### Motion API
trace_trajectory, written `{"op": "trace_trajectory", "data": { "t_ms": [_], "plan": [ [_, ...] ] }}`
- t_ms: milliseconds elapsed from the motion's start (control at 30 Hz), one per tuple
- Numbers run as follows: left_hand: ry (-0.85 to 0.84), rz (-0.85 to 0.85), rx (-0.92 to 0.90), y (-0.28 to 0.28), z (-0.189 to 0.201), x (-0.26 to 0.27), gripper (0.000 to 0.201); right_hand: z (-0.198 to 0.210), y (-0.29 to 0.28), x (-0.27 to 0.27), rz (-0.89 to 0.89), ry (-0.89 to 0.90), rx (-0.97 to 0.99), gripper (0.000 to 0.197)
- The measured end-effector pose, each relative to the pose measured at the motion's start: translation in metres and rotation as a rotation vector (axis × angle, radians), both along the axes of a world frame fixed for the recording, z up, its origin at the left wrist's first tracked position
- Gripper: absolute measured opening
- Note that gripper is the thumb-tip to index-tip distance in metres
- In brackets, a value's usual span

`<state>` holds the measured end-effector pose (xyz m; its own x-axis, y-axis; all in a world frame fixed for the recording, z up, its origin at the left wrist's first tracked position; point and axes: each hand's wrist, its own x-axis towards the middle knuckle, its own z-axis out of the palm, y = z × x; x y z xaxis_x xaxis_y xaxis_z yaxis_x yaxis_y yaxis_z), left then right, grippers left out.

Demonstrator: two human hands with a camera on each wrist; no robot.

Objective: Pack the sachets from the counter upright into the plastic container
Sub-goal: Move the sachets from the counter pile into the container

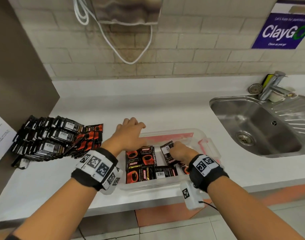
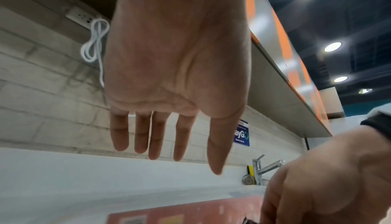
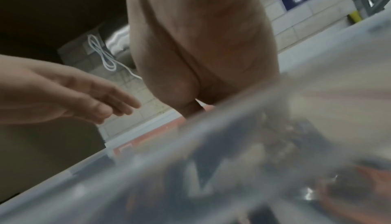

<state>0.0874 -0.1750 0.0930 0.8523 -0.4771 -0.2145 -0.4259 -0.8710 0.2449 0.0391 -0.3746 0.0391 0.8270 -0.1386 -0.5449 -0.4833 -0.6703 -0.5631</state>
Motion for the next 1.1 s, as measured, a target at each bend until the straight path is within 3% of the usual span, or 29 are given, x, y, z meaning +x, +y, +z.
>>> {"op": "trace_trajectory", "data": {
  "t_ms": [100,233,633,1100],
  "plan": [
    [0.111,-0.002,0.063,0.012,-0.011,-0.003,0.078,-0.004,0.004,0.008,-0.004,-0.012,-0.038,0.025],
    [0.146,-0.025,0.083,0.020,-0.024,-0.006,0.082,-0.007,0.011,0.013,-0.029,-0.014,-0.073,0.037],
    [0.148,-0.069,0.072,0.027,-0.032,-0.001,0.088,-0.005,0.015,0.006,0.105,0.062,-0.214,0.020],
    [0.104,-0.053,-0.002,0.029,-0.045,-0.004,0.090,-0.015,0.015,0.008,0.079,-0.048,-0.253,0.031]
  ]
}}
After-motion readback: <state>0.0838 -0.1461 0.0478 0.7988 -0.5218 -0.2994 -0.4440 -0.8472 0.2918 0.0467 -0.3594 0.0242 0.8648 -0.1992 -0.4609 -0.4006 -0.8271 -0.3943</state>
